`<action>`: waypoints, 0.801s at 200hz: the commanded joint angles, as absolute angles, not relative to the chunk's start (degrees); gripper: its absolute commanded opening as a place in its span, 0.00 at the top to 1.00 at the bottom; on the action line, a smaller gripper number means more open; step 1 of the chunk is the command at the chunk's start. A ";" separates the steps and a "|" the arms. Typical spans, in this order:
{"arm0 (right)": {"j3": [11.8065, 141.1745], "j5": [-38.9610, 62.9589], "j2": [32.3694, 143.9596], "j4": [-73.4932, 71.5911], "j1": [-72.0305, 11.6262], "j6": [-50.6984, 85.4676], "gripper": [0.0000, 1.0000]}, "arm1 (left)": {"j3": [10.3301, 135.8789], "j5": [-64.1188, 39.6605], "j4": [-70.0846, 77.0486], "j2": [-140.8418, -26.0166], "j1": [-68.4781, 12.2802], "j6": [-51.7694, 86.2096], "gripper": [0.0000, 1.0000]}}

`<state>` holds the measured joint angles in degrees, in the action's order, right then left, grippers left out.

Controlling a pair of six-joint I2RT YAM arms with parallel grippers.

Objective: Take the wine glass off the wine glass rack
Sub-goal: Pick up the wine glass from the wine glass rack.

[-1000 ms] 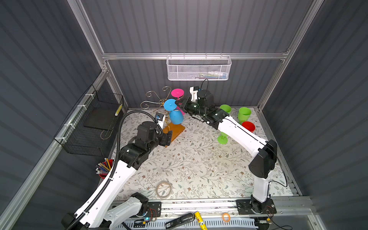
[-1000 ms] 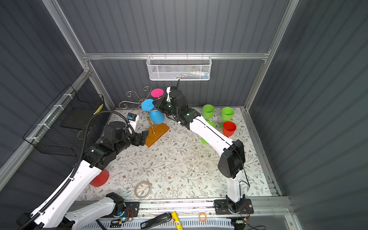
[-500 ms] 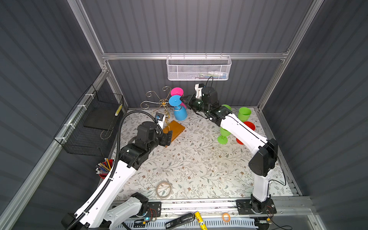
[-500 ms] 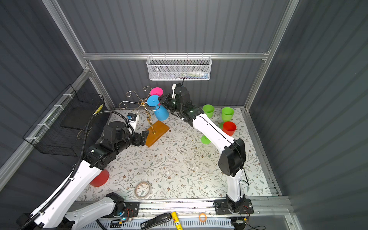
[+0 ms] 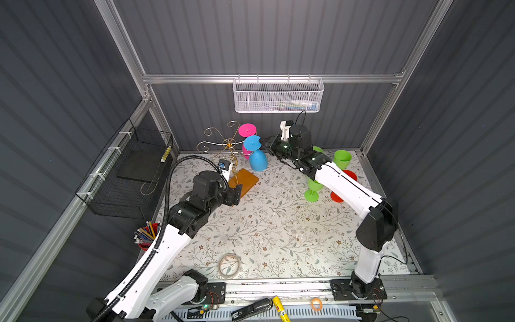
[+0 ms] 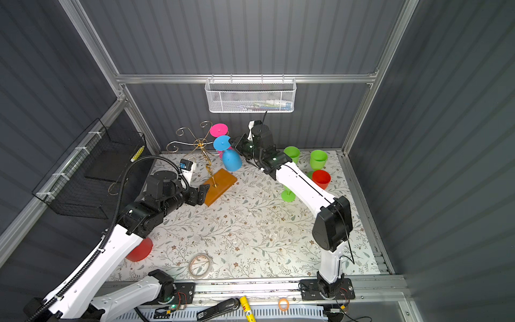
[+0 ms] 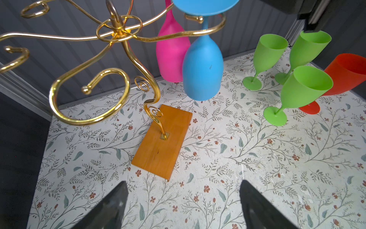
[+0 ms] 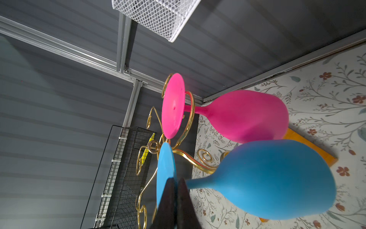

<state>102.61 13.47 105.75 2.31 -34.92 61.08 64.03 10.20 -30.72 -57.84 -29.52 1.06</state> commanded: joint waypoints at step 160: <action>75.25 11.95 83.17 -3.54 -33.48 57.89 1.00 | 62.37 6.25 -29.28 -56.38 -29.18 1.80 0.12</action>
